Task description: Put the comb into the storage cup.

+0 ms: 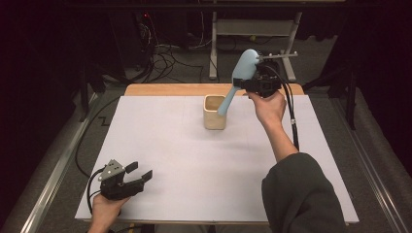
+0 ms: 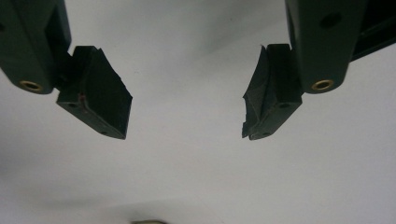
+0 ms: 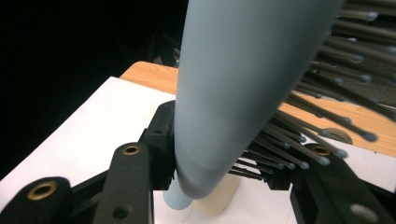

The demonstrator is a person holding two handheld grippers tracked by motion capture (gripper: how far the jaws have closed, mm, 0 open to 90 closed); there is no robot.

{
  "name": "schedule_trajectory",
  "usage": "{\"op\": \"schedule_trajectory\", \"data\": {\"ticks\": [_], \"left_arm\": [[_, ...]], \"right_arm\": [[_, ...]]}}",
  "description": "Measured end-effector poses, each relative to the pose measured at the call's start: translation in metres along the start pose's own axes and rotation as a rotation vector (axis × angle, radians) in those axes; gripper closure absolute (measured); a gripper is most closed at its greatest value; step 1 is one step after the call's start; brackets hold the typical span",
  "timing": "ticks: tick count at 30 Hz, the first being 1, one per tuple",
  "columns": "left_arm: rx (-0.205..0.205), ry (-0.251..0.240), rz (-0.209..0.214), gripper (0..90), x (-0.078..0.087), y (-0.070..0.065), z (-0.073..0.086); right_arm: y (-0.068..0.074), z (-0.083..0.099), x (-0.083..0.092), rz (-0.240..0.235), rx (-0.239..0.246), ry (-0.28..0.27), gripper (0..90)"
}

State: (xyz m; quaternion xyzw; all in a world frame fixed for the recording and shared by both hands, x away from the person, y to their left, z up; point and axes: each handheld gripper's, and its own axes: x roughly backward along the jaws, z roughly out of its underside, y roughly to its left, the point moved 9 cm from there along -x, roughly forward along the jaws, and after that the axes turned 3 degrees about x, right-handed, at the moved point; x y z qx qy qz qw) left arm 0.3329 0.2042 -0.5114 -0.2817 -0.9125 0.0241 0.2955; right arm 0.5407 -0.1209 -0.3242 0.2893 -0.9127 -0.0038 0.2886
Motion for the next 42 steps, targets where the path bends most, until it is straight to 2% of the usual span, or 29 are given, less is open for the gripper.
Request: {"op": "schedule_trajectory", "data": {"ticks": [14, 19, 29, 42], "left_arm": [[0.001, -0.005, 0.004, 32.6, 0.001, 0.000, 0.000], [-0.013, 0.001, 0.009, 32.6, 0.001, -0.002, 0.001], [-0.009, -0.001, 0.011, 32.6, 0.001, -0.002, 0.001], [-0.009, -0.003, 0.010, 32.6, 0.002, -0.001, 0.000]], "right_arm": [[0.001, -0.011, -0.012, 0.035, 0.011, -0.008, 55.8], [0.001, -0.012, -0.017, 0.047, 0.015, -0.005, 55.7], [0.002, -0.007, -0.031, 0.064, 0.025, 0.012, 55.7], [0.007, 0.002, -0.049, 0.084, 0.060, 0.046, 55.5]]}}
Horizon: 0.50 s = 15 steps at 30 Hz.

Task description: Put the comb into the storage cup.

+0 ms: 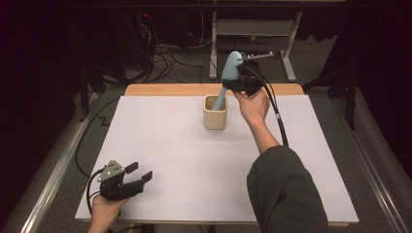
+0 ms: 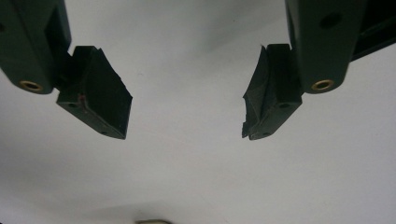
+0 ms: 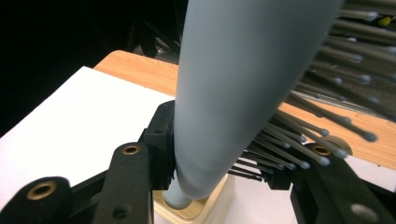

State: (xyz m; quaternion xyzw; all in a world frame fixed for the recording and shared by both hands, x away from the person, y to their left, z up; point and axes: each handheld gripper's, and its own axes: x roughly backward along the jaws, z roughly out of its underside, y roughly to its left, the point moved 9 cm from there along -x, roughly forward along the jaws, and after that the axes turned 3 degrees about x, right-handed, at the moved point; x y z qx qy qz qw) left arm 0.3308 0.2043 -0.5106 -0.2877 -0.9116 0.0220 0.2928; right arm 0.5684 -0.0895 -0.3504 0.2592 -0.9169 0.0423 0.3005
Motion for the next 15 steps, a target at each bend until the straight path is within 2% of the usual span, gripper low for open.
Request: {"op": "schedule_trajectory", "data": {"ticks": [15], "left_arm": [[-0.001, 0.002, 0.001, 32.5, 0.000, 0.000, 0.000]], "right_arm": [[0.001, 0.020, -0.023, 0.008, 0.004, 0.050, 55.1]]}}
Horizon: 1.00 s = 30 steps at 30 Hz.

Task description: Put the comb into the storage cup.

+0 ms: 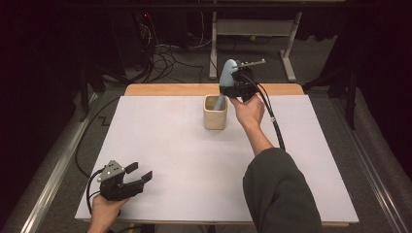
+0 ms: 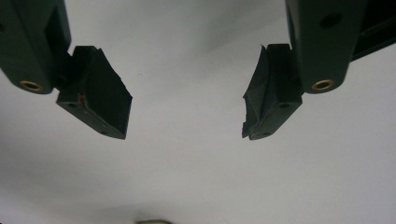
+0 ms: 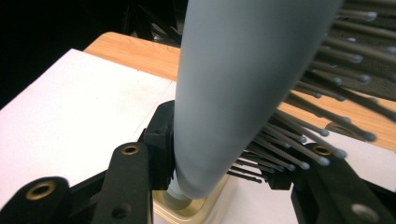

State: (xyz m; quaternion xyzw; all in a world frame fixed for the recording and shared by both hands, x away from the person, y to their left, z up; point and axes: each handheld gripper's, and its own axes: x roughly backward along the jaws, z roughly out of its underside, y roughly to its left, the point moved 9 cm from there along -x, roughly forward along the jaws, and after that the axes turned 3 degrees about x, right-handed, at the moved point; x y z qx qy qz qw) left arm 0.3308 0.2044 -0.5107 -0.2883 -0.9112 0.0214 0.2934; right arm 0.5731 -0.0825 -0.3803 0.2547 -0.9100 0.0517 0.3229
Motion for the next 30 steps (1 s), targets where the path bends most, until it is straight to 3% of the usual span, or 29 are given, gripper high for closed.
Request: {"op": "schedule_trajectory", "data": {"ticks": [10, 30], "left_arm": [[0.001, -0.003, 0.000, 32.5, 0.000, 0.000, 0.000], [-0.004, 0.000, 0.001, 32.4, 0.000, 0.000, 0.000]], "right_arm": [[0.006, 0.007, -0.010, 0.001, 0.004, 0.020, 54.5], [0.003, 0.024, -0.024, 0.020, 0.002, 0.075, 52.1]]}}
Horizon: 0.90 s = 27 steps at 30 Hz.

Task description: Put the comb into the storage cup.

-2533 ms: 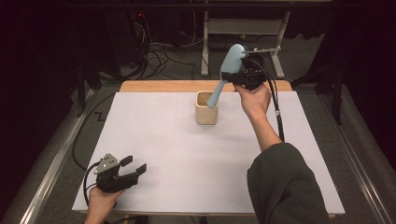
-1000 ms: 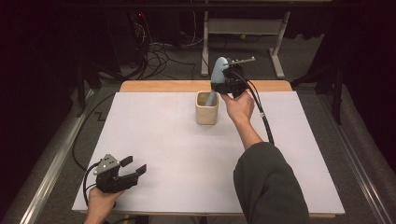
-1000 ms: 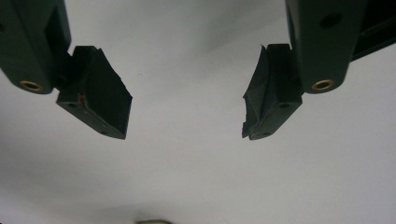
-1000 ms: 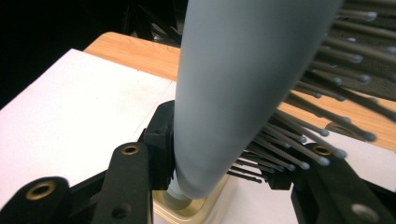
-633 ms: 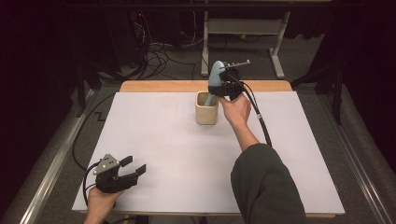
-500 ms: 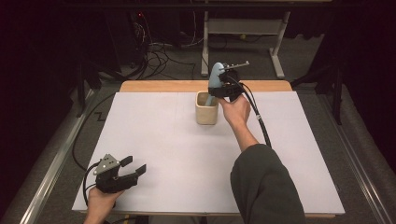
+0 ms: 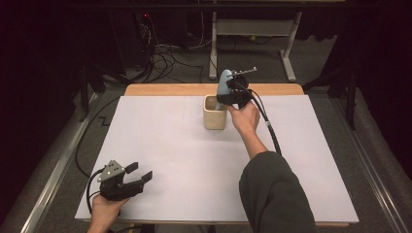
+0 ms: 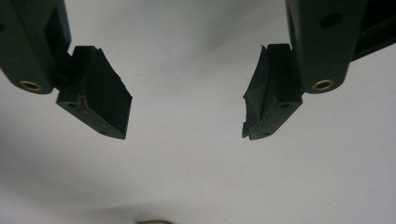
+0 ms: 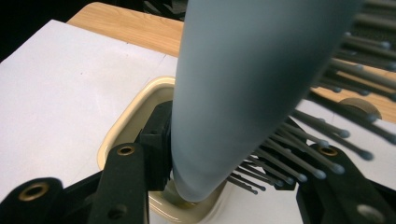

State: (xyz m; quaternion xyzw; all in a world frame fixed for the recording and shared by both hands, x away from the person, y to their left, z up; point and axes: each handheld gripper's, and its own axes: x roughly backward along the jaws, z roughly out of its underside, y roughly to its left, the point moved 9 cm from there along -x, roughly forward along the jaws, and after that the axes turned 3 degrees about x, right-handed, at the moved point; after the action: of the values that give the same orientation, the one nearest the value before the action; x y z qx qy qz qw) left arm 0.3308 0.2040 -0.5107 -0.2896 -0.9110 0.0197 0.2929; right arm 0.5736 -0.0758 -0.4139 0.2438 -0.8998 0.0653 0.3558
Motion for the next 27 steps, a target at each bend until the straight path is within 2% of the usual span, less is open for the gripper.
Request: {"op": "schedule_trajectory", "data": {"ticks": [9, 21, 23, 27], "left_arm": [[0.002, 0.000, 0.001, 32.4, 0.000, 0.000, 0.000], [0.003, 0.001, 0.001, 32.3, 0.000, 0.000, 0.000], [0.003, 0.001, 0.001, 32.3, 0.000, 0.000, 0.000], [0.002, 0.000, 0.001, 32.2, 0.000, 0.000, 0.000]], "right_arm": [[0.000, 0.001, -0.001, 0.007, 0.006, 0.000, 48.9], [-0.005, 0.002, 0.004, 0.010, -0.010, -0.016, 43.4], [-0.007, 0.004, 0.004, 0.002, -0.023, -0.019, 41.1], [-0.010, 0.008, 0.005, 0.006, -0.011, -0.021, 37.0]]}}
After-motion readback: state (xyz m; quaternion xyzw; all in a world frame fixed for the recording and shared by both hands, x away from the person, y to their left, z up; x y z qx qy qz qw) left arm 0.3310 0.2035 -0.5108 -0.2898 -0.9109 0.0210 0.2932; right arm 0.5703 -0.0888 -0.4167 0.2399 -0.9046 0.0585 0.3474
